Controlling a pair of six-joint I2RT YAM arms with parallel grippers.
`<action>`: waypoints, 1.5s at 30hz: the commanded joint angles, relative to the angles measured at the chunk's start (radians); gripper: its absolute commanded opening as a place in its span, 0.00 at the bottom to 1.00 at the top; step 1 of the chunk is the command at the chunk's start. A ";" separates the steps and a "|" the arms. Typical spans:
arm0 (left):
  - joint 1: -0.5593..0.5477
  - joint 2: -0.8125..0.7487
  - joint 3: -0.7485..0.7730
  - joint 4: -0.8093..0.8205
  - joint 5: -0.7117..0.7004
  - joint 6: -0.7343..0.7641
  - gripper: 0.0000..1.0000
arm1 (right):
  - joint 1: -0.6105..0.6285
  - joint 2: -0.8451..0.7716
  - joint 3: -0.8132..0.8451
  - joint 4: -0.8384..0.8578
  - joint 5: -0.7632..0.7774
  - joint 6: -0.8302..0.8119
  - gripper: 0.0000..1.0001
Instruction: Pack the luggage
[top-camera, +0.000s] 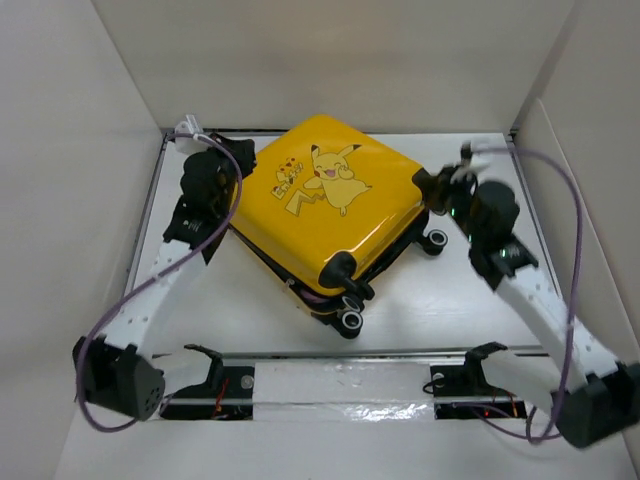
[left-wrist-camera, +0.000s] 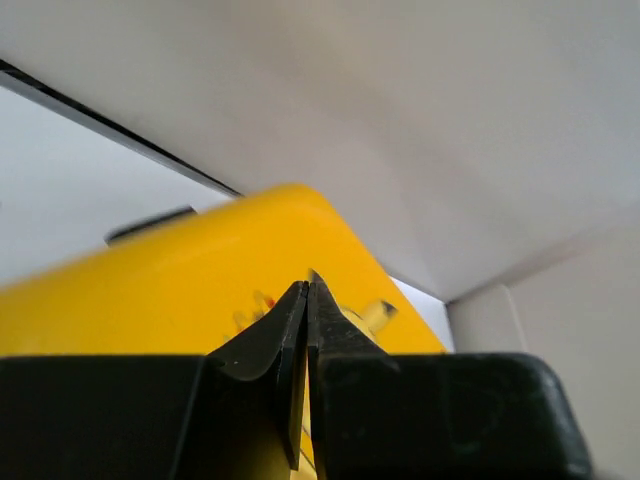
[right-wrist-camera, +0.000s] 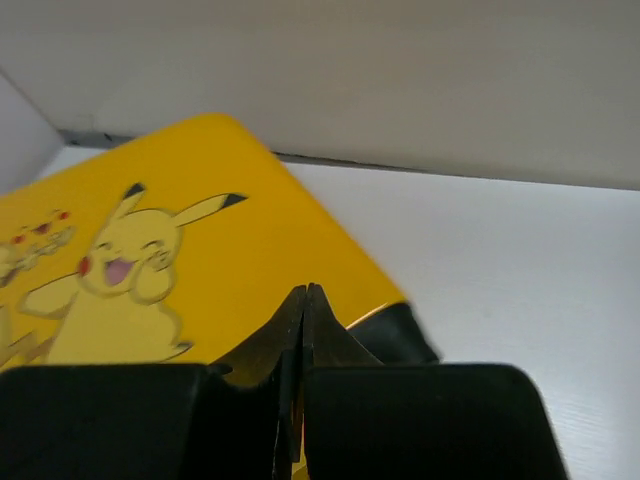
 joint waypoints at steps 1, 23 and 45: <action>0.203 0.184 0.109 0.092 0.313 -0.033 0.00 | 0.085 -0.195 -0.381 0.244 0.148 0.155 0.00; 0.478 0.932 0.415 -0.031 0.724 0.050 0.00 | 0.147 0.193 -0.376 0.339 0.108 0.154 0.00; -0.021 -0.377 -0.877 0.080 0.203 -0.172 0.00 | 0.292 1.272 1.380 -0.434 -0.539 -0.009 0.14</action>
